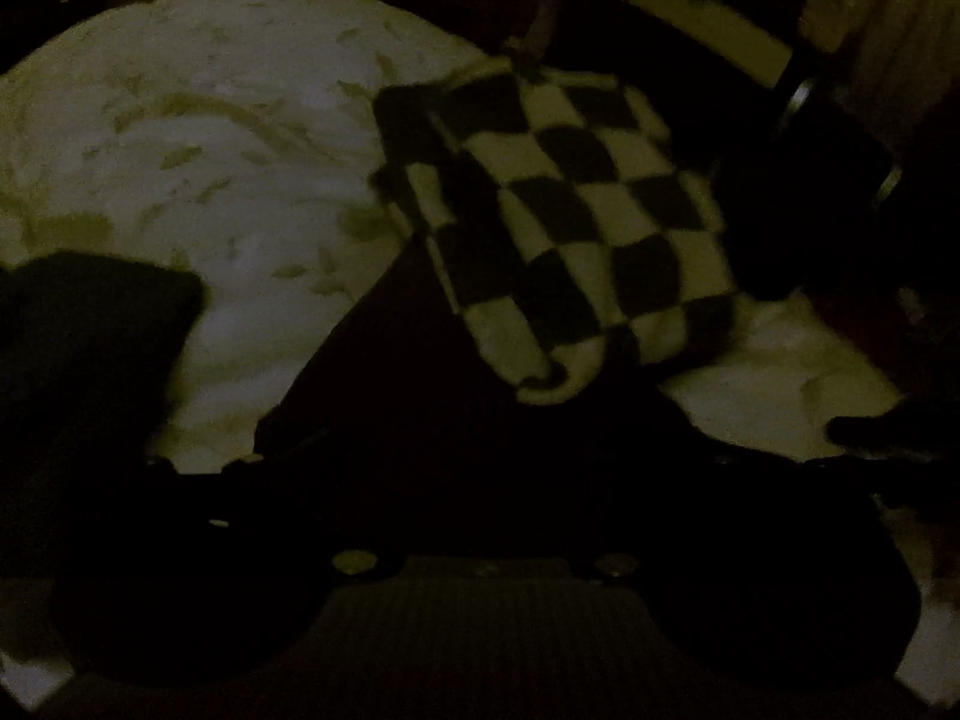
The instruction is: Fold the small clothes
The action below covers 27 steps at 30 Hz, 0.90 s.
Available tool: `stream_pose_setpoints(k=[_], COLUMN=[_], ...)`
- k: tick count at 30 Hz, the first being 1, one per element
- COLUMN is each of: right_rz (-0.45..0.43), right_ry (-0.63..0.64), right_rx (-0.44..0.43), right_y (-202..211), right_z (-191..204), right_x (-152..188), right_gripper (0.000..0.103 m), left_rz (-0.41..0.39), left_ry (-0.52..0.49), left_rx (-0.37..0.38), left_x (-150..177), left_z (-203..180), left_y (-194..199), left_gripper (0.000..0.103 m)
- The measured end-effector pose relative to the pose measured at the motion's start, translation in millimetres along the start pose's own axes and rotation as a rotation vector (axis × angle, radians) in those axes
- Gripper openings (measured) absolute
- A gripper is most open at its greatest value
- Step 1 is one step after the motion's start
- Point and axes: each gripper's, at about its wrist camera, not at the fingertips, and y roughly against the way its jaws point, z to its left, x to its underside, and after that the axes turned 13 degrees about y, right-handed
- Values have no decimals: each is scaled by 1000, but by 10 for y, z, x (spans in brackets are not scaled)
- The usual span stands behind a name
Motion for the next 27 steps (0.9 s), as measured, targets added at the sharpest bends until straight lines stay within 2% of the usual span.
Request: stream_pose_setpoints(k=[4,8,9,10,11,15,18,20,23,27], right_rz=[29,79,89,96,107,74,31,10,14,121], right_ry=[43,130,156,175,185,176,234,257,334,472], right_rx=[-118,-164,-172,-170,-154,-140,-146,-212,-348,-550], right_y=[-171,-381,-428,-458,-468,-301,-118,-48,-97,-296], right_z=[4,129,166,200,229,301,604,921,1609,2592], right_x=[-20,-27,-25,-23,-27,-110,-222,-319,-320,68], right_gripper=[103,101,79,21,10,9,9,9,9,9], left_rz=[18,36,34,29,23,-2,-29,-49,-57,-56], left_ry=[-83,-47,-39,-35,-34,-5,40,74,125,163], left_rx=[-81,-84,-91,-102,-120,-176,-196,-208,-246,-283], left_x=[33,67,52,48,52,84,108,158,255,494], left_z=[-135,-4,37,100,151,415,651,830,1093,1404], left_y=[-249,-263,-242,-211,-175,4,190,354,575,878], left_gripper=[102,102,102,102,102,102,102,102,102,102])
